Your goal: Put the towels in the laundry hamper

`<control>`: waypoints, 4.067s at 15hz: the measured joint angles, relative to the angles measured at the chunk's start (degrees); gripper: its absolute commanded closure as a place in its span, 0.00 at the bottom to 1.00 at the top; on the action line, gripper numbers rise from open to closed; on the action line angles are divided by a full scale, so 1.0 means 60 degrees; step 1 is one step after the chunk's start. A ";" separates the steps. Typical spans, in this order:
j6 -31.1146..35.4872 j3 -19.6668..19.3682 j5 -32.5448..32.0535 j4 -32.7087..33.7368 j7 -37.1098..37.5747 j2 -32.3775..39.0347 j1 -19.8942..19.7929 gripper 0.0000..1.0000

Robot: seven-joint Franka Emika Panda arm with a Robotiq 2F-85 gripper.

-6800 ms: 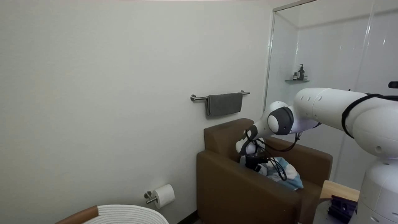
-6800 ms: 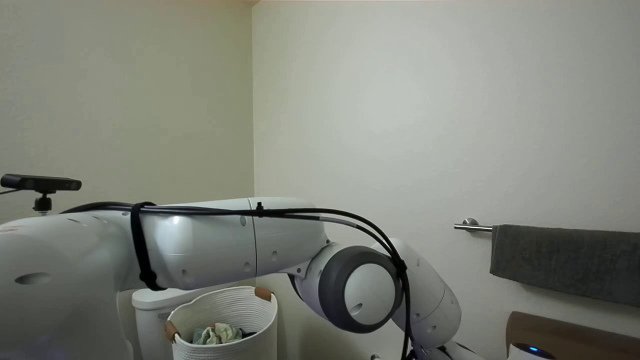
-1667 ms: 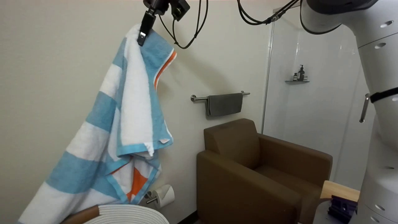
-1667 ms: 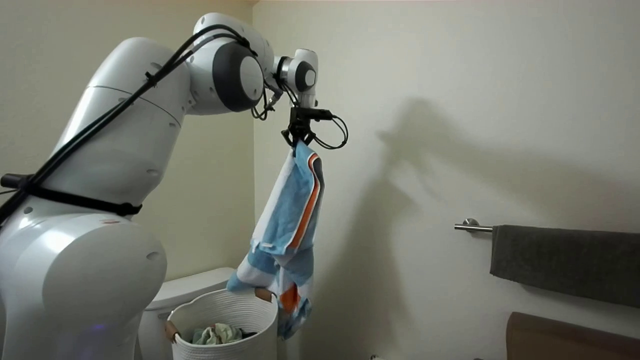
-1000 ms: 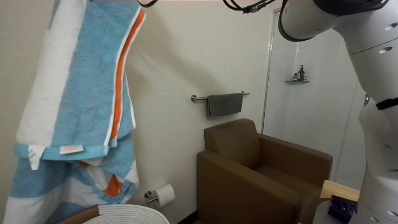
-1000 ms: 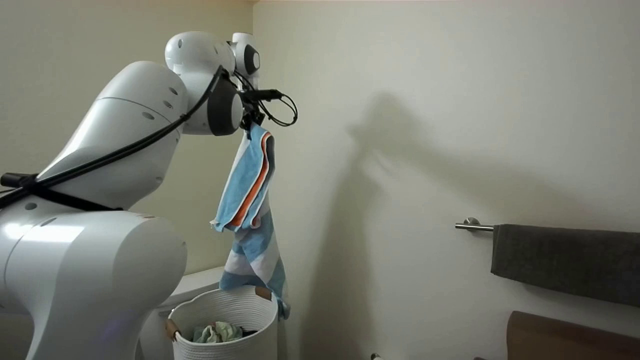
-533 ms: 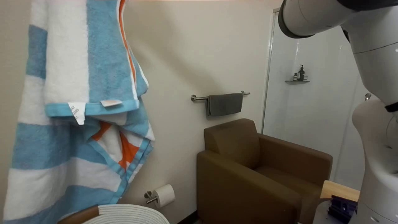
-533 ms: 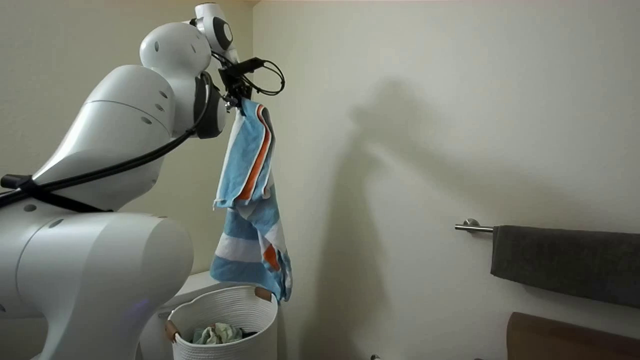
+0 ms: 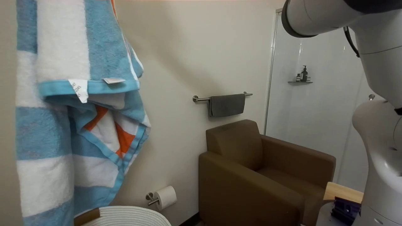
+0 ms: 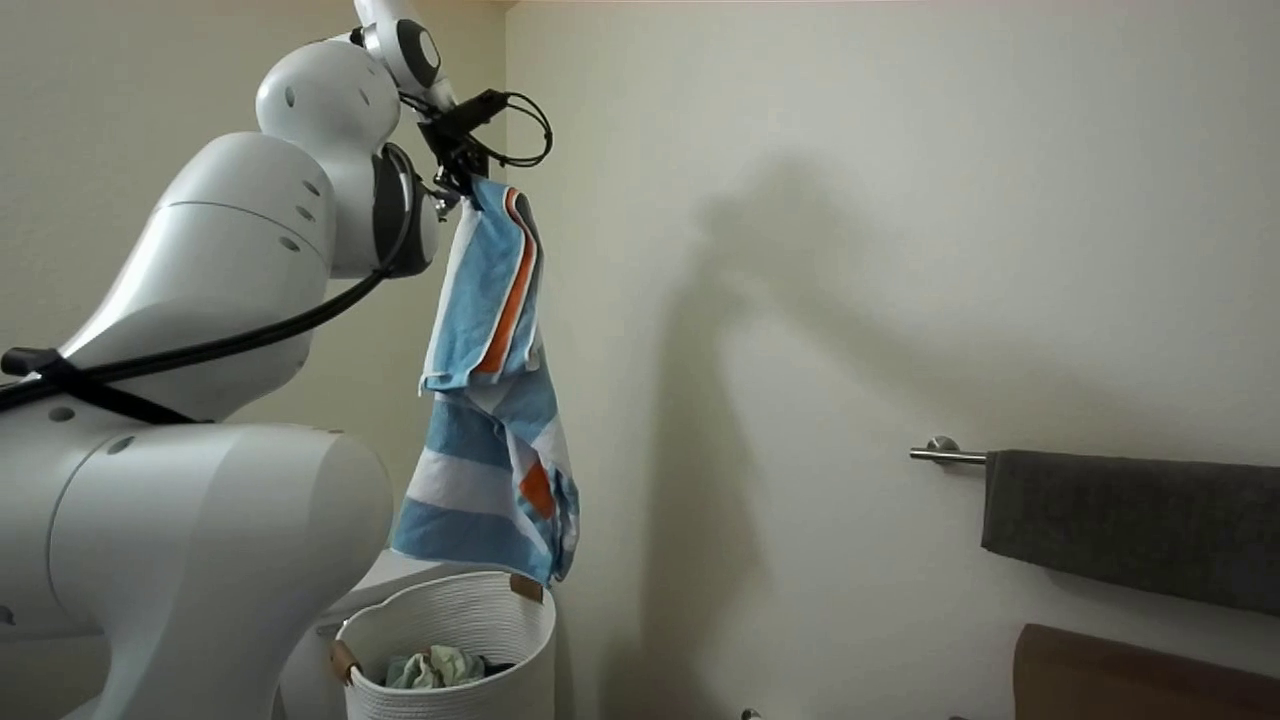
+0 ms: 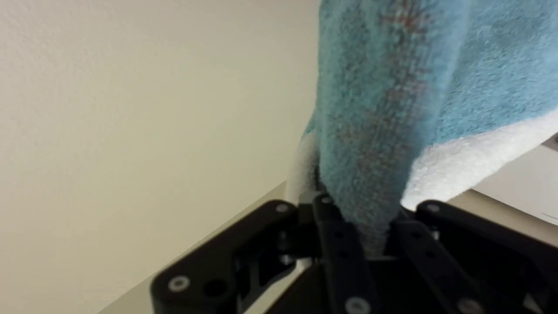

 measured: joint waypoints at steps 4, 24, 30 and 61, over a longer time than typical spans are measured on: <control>0.0180 -0.0184 -0.0001 0.0005 -0.0009 0.0020 0.0302 0.91; -0.0369 0.0384 0.1389 -0.0019 -0.0032 0.1188 0.0569 0.93; -0.0361 0.0195 0.1388 -0.0005 -0.0029 0.1462 -0.0063 0.93; 0.2269 0.1284 0.3088 -0.0008 -0.0113 0.4119 -0.0469 0.93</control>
